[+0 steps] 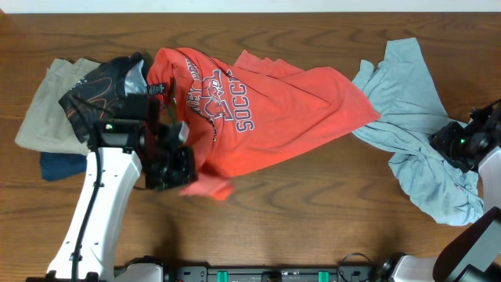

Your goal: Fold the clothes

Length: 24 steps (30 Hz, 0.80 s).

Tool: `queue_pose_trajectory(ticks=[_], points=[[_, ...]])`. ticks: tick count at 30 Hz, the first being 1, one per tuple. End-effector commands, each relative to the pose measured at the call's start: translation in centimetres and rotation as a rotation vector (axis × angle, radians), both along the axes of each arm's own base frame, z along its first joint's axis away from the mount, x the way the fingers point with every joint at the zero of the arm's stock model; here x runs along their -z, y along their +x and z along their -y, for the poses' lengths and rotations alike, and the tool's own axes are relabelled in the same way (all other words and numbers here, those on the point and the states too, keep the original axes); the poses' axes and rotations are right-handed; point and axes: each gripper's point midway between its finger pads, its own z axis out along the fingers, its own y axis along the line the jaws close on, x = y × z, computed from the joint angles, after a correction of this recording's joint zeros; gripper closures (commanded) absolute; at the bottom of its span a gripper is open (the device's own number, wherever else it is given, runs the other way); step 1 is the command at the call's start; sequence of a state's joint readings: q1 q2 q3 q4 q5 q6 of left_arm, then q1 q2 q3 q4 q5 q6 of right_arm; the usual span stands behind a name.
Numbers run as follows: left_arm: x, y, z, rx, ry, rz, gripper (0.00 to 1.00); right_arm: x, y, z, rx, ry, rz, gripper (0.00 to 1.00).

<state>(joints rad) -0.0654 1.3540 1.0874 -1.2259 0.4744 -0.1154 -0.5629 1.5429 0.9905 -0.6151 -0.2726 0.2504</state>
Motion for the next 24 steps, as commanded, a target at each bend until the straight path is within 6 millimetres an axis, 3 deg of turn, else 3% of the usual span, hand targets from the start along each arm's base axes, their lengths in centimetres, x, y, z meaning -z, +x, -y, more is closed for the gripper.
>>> queue_pose_trajectory(ticks=[1,5,13,16,18,24], points=[[2.4,-1.6,-2.2,-0.004,0.132,-0.071,0.94,-0.5,0.3,0.0,-0.022,-0.02,0.004,0.64],[3.8,-2.1,-4.1,-0.064,0.246,-0.103,0.94,-0.5,0.3,0.0,-0.022,-0.018,0.003,0.64],[4.2,-1.8,-4.3,-0.1,0.262,-0.099,0.91,-0.4,0.1,-0.1,-0.023,-0.015,-0.004,0.63],[4.3,-1.2,-4.2,-0.103,0.261,-0.074,0.61,-0.3,0.0,-0.1,-0.023,-0.013,-0.007,0.63],[4.3,-0.6,-4.2,-0.106,0.258,-0.05,0.51,-0.3,0.0,-0.2,-0.023,-0.011,-0.009,0.63],[4.6,0.3,-4.5,-0.11,0.274,-0.024,0.48,-0.3,-0.1,-0.2,-0.03,-0.013,-0.012,0.63]])
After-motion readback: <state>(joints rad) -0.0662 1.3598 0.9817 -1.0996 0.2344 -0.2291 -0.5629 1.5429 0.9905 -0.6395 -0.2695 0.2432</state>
